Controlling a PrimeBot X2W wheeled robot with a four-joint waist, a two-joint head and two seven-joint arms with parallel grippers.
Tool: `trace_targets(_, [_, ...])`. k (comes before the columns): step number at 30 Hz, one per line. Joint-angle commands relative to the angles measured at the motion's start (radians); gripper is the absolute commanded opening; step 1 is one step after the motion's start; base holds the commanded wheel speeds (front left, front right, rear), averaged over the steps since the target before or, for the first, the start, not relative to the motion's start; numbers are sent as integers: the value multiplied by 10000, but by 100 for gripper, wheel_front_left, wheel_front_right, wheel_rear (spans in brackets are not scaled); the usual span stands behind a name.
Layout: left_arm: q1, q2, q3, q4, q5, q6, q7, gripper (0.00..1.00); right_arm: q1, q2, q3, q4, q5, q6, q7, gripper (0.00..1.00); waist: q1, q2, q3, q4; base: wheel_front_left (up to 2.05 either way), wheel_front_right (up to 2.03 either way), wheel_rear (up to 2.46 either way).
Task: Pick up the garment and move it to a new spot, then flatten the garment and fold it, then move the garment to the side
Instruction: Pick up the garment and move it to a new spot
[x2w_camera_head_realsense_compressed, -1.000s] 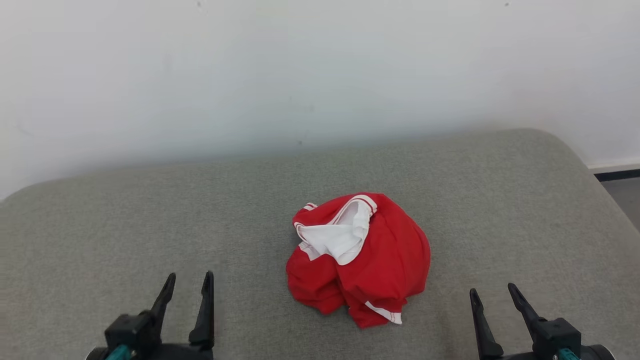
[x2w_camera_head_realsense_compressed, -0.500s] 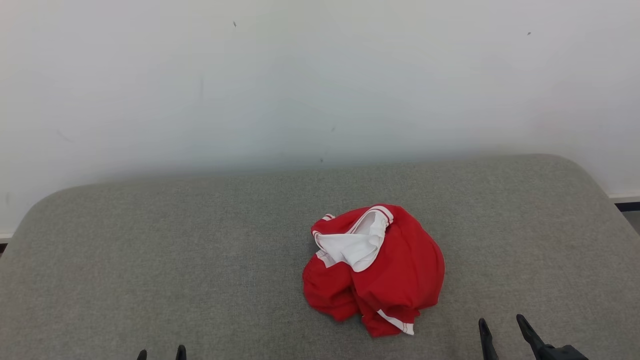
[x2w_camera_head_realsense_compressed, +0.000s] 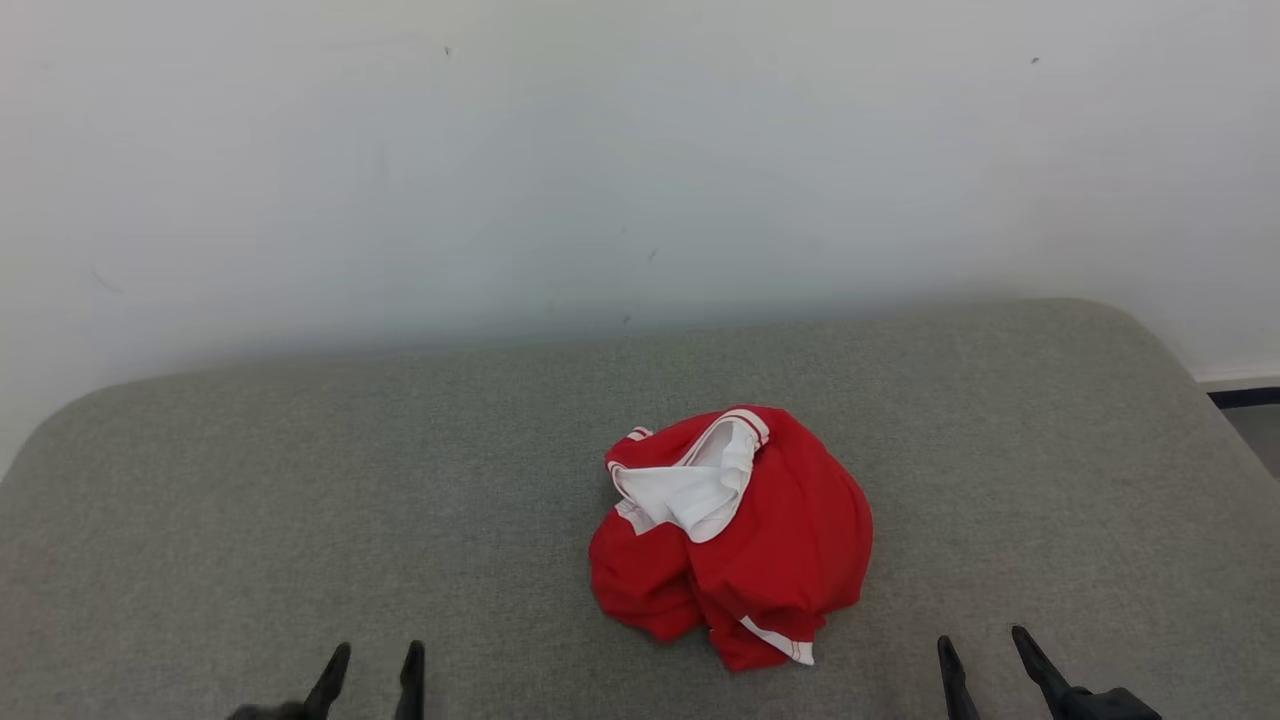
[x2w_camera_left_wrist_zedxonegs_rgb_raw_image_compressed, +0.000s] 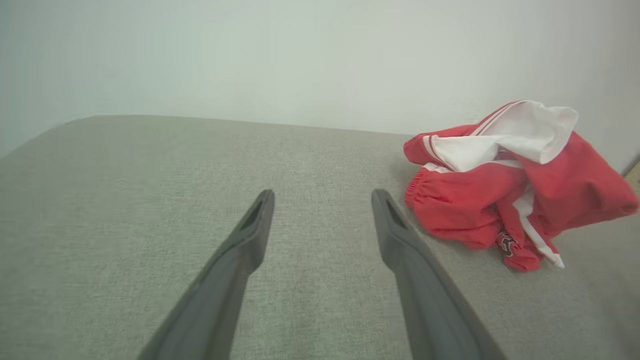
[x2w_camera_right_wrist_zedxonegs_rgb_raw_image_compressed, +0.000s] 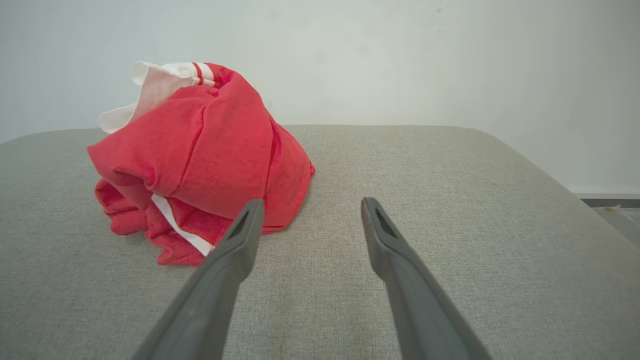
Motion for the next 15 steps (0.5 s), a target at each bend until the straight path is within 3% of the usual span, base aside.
trace_targets(1, [-425, -20, -129, 102, -70, -50, 479, 100, -33, -11, -6, 17, 62, 5, -54, 100, 1, 0, 97, -183, 0, 0, 0])
trace_targets(11, [-4304, -893, -1341, 671, -620, -133, 4770, 100, -218, -9, 161, 58, 139, 5, -78, 100, 1, 0, 557, -1251, 0, 0, 0])
trace_targets(15, [-5692, -1208, -1560, 1350, -977, 175, 6197, 100, -372, -8, 272, 46, 147, 5, -91, 100, 1, 0, 844, -1812, 0, 0, 0])
